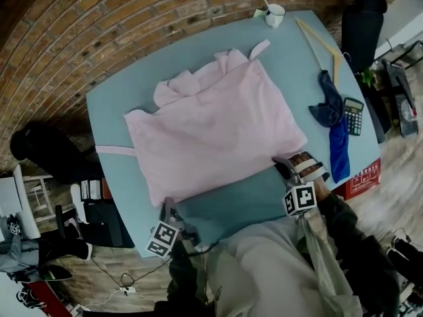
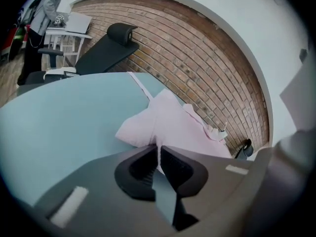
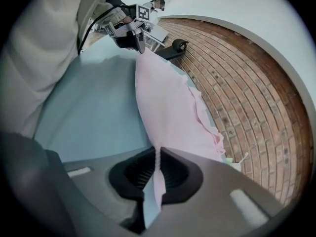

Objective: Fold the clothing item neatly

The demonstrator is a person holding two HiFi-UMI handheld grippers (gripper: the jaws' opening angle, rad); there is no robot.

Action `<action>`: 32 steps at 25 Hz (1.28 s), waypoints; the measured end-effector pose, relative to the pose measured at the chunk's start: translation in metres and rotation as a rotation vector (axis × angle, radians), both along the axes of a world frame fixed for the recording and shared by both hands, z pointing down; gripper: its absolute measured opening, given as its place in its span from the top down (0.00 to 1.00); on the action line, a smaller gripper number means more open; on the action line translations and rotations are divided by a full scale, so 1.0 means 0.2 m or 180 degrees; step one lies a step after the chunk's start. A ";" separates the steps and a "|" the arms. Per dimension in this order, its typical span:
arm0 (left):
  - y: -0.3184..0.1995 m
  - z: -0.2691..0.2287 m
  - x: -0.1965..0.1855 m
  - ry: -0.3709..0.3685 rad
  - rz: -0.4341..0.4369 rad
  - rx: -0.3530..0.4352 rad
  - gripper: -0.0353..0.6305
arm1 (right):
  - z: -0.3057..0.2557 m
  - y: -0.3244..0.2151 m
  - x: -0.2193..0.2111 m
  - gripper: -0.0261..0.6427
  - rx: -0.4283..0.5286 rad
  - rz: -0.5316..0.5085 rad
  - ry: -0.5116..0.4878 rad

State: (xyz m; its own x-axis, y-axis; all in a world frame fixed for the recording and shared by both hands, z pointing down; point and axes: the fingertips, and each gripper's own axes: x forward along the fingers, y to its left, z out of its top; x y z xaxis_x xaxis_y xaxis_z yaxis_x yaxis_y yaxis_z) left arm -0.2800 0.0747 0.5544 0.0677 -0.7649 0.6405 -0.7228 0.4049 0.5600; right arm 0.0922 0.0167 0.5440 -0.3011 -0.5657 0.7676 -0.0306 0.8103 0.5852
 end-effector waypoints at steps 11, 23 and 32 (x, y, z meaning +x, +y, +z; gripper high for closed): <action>0.34 -0.34 0.06 -0.0631 0.0252 0.0312 0.91 | -0.23 0.32 0.10 0.92 0.0010 0.0150 -0.0103; -0.55 -0.70 -0.09 -0.1254 0.0382 0.0961 0.91 | -0.48 -0.71 -0.10 0.92 0.0740 0.0009 0.0058; -0.91 -0.38 -0.21 -0.1412 0.0309 0.0501 0.83 | -0.14 -1.17 -0.21 0.82 0.0493 0.0312 0.0155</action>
State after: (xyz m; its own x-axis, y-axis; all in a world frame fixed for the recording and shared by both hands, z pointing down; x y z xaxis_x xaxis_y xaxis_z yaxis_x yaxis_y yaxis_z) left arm -0.3216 -0.1078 0.4788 -0.1100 -0.8586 0.5007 -0.9362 0.2587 0.2380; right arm 0.0496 -0.2179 0.5151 -0.2034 -0.7031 0.6814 -0.0737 0.7050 0.7054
